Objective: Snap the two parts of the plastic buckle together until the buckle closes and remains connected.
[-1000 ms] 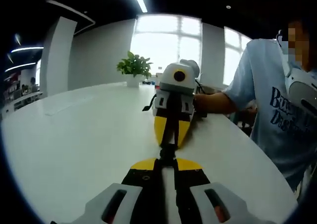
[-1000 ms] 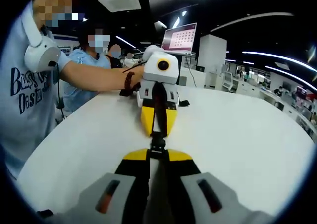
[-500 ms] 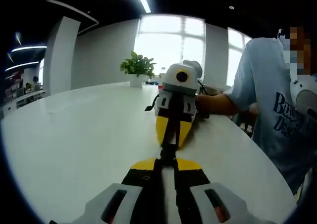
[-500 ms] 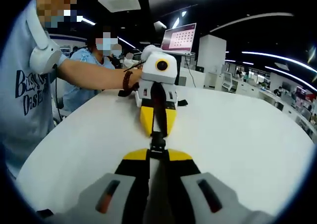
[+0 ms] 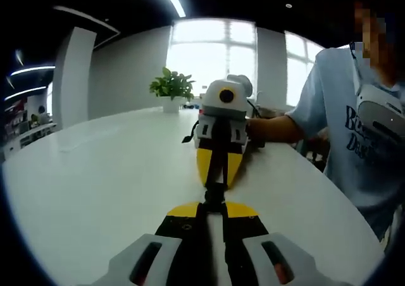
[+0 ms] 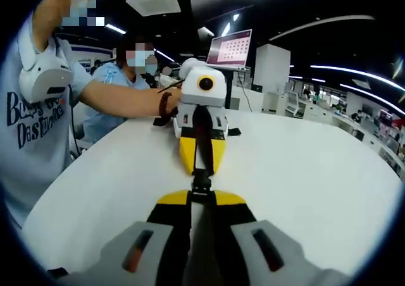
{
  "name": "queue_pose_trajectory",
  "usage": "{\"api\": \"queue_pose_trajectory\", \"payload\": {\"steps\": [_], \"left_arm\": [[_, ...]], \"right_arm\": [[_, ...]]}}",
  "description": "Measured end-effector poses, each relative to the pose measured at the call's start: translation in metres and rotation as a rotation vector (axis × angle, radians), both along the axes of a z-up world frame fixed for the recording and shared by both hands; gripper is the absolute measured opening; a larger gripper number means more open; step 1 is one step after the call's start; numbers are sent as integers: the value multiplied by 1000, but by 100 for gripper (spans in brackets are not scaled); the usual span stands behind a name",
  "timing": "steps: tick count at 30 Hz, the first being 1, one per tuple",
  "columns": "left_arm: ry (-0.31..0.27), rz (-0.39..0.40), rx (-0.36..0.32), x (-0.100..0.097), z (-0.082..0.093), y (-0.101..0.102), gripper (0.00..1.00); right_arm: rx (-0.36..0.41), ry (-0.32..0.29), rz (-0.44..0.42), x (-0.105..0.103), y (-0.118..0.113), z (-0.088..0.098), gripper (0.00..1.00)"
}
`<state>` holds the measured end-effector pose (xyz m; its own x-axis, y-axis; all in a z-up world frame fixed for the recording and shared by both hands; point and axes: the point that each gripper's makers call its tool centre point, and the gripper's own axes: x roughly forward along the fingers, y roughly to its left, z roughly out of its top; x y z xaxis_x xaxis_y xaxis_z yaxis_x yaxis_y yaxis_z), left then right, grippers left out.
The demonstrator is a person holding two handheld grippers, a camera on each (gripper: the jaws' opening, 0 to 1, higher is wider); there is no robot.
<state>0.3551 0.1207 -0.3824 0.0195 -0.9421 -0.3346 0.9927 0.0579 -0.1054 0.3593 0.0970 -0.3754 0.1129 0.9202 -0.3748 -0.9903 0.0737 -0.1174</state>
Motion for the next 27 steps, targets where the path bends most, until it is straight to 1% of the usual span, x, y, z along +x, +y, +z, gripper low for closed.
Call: {"api": "queue_pose_trajectory", "payload": {"steps": [3, 7, 14, 16, 18, 20, 27], "left_arm": [[-3, 0, 0, -1, 0, 0, 10], [-22, 4, 0, -2, 0, -1, 10], [-25, -6, 1, -5, 0, -2, 11], [-30, -8, 1, -3, 0, -1, 11], [-55, -10, 6, -1, 0, 0, 10], [-66, -8, 8, 1, 1, 1, 10], [-54, -5, 6, 8, 1, 3, 10]], "right_arm": [[-1, -1, 1, 1, 0, 0, 12], [-2, -2, 2, 3, -1, 0, 12], [3, 11, 2, 2, 0, 0, 13], [3, 8, 5, 2, 1, 0, 13], [3, 7, 5, 1, 1, 0, 13], [4, 5, 5, 1, 1, 0, 13], [7, -1, 6, 0, 2, 0, 13]]}}
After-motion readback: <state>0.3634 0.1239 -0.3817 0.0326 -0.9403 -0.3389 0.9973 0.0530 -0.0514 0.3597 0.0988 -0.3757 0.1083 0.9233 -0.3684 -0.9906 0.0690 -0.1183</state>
